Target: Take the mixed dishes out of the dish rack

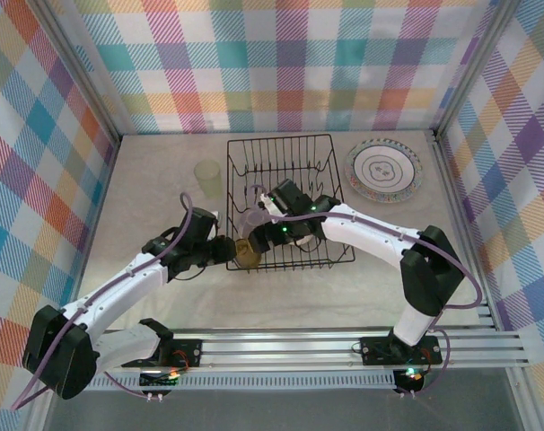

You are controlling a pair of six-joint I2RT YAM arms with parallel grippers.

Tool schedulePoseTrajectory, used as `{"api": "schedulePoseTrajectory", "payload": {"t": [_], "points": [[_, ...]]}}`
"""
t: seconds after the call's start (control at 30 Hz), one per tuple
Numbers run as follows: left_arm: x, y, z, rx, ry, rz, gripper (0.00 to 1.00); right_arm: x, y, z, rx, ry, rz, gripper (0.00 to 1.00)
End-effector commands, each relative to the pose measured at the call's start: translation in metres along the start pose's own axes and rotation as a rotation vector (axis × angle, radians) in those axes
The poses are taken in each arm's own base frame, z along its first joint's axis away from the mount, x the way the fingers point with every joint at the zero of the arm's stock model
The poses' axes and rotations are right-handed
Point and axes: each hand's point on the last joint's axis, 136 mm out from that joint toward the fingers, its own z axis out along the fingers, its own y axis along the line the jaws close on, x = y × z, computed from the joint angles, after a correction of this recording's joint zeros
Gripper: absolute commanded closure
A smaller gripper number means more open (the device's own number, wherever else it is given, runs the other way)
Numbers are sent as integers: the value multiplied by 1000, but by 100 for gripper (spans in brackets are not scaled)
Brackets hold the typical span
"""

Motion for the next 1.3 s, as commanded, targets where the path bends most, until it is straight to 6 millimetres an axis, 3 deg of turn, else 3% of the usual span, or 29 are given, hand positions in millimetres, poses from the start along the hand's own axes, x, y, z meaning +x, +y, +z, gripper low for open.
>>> {"api": "schedulePoseTrajectory", "payload": {"t": [0.0,0.27,0.73,1.0,1.27], "points": [[3,-7,-2,34,-4,-1,75,-10,11,-9,-18,-12,-48,8],[0,-7,-4,39,-18,-13,76,-11,15,4,-22,25,-68,5],[-19,15,-62,-79,-207,-26,62,-19,28,19,-15,56,-162,1],[-18,19,-67,-83,-225,-33,60,-13,39,34,-17,108,-191,1],[-15,22,-70,-82,-231,-36,59,-6,37,45,-7,143,-209,1]]}}
